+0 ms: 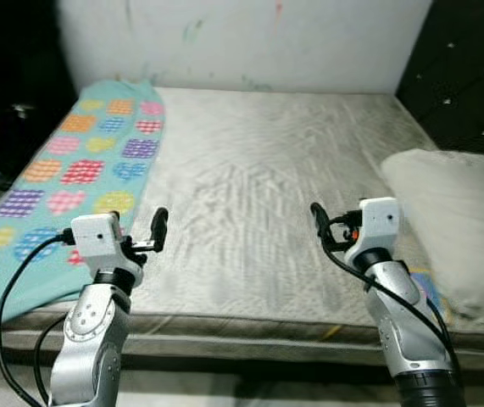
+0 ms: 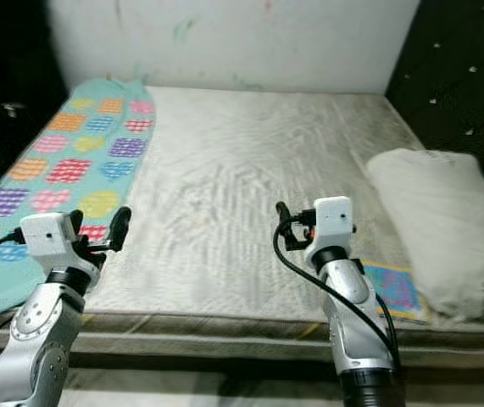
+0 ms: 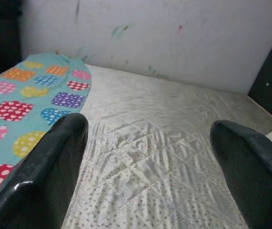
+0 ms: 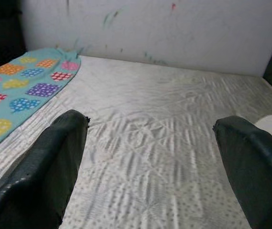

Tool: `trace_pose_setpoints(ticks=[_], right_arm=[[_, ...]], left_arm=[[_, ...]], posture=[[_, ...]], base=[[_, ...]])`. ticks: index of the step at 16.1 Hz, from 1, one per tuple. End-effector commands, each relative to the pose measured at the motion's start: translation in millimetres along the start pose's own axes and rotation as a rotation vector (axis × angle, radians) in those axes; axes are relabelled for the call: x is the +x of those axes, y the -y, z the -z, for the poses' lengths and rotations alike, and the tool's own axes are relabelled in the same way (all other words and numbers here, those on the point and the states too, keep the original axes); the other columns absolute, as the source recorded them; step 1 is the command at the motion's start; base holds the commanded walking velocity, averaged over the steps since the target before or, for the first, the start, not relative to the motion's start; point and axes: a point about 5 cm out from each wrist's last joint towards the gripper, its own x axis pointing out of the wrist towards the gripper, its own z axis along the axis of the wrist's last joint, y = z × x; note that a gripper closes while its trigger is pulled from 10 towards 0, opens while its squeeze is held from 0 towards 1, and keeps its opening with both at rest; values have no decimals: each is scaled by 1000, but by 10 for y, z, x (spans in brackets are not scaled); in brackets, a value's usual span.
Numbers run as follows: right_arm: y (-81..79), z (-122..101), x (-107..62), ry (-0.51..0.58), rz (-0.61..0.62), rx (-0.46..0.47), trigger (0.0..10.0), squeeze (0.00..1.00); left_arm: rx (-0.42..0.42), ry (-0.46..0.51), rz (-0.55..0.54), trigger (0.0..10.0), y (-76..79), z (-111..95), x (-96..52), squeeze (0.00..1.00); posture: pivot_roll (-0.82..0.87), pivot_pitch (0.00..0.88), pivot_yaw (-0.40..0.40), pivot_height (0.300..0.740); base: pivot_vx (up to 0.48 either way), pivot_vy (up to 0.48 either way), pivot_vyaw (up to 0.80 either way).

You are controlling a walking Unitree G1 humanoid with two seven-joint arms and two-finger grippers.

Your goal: Clean up the room

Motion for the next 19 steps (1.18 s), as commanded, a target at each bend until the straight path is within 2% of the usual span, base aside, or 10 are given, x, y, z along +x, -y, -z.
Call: trace_pose_setpoints(ticks=[1, 7, 13, 19], right_arm=[[98, 11, -25, -6, 27, -10, 10000, 0], [105, 8, -3, -4, 26, -14, 10000, 0], [102, 9, -2, -5, 20, -18, 10000, 0], [105, 6, 4, -4, 20, -22, 10000, 0]], left_arm=[[-9, -3, 22, 10000, 72, 11, 20, 0], [-8, 11, 23, 10000, 80, 1, 30, 0], [-10, 41, 61, 10000, 117, -30, 14, 0], [-16, 52, 79, 10000, 136, -41, 12, 0]], posture=[[-89, 10, 5, 740], [-89, 6, 4, 740], [-96, 6, 2, 740], [-96, 7, 3, 740]], base=[[0, 480, 0], [0, 480, 0], [0, 0, 0], [305, 0, 0]])
